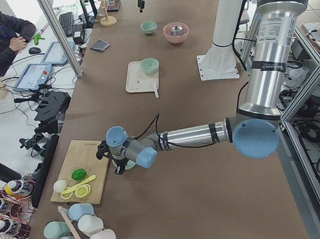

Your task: Stack green bowls together

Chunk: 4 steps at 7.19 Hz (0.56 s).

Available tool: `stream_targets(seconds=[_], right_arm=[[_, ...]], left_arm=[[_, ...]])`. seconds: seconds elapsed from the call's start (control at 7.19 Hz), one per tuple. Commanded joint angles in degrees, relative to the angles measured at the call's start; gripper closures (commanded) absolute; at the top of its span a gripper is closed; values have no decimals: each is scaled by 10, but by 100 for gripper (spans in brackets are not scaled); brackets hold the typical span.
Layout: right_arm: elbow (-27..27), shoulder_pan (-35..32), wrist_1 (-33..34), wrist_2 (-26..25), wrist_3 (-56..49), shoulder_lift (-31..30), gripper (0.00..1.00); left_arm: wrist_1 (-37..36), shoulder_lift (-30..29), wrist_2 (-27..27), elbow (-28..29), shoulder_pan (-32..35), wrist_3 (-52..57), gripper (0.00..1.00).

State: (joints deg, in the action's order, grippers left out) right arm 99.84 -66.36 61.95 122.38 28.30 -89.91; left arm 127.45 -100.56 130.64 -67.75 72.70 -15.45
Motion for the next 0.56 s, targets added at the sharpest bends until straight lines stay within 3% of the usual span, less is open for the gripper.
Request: stream_targets(seconds=[0.0, 0.42], right_arm=[[0, 0, 0, 0, 0, 0, 0], [0, 0, 0, 0, 0, 0, 0]], left_arm=[[1, -7, -2, 12, -5, 1, 63], [1, -10, -2, 17, -5, 9, 83]])
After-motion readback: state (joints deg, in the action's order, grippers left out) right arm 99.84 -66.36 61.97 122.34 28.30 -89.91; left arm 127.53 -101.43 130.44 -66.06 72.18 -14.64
